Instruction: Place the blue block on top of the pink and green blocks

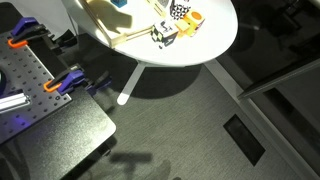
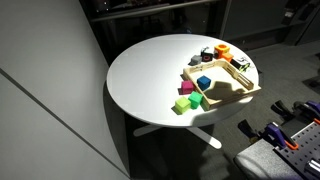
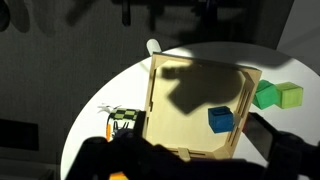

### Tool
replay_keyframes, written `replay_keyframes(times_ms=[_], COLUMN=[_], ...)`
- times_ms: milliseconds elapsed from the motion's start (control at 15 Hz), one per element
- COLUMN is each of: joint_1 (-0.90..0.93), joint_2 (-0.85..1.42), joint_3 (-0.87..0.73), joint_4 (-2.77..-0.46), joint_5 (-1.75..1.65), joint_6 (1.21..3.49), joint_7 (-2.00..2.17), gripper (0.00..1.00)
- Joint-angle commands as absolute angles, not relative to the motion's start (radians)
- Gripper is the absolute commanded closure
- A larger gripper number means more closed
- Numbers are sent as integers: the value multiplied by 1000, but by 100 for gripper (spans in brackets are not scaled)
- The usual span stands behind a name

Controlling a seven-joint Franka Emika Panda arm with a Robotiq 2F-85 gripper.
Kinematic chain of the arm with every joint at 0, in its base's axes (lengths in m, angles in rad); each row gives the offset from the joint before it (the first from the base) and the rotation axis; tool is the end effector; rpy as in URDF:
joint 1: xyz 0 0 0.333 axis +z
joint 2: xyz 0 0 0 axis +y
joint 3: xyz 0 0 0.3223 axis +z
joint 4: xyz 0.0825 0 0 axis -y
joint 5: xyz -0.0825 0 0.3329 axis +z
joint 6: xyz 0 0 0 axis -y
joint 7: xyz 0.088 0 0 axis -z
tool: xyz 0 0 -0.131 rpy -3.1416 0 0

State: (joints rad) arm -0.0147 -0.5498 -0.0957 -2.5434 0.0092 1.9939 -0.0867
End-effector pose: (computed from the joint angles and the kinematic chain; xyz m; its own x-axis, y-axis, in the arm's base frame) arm 0.3256 -0.0370 0.4578 0.9999 -0.0135 0.0031 -0.0133 -0.9982 -0.0582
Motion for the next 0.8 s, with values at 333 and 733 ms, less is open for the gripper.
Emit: replay_keyframes(times_ms=[333, 733], joint_1=[1, 7], joint_2=[-248, -74], joint_3=[-65, -33], joint_4=[-2370, -2249], joint_5=[46, 87], joint_6=[2085, 2142], joint_7=[-69, -49], gripper=[0, 0])
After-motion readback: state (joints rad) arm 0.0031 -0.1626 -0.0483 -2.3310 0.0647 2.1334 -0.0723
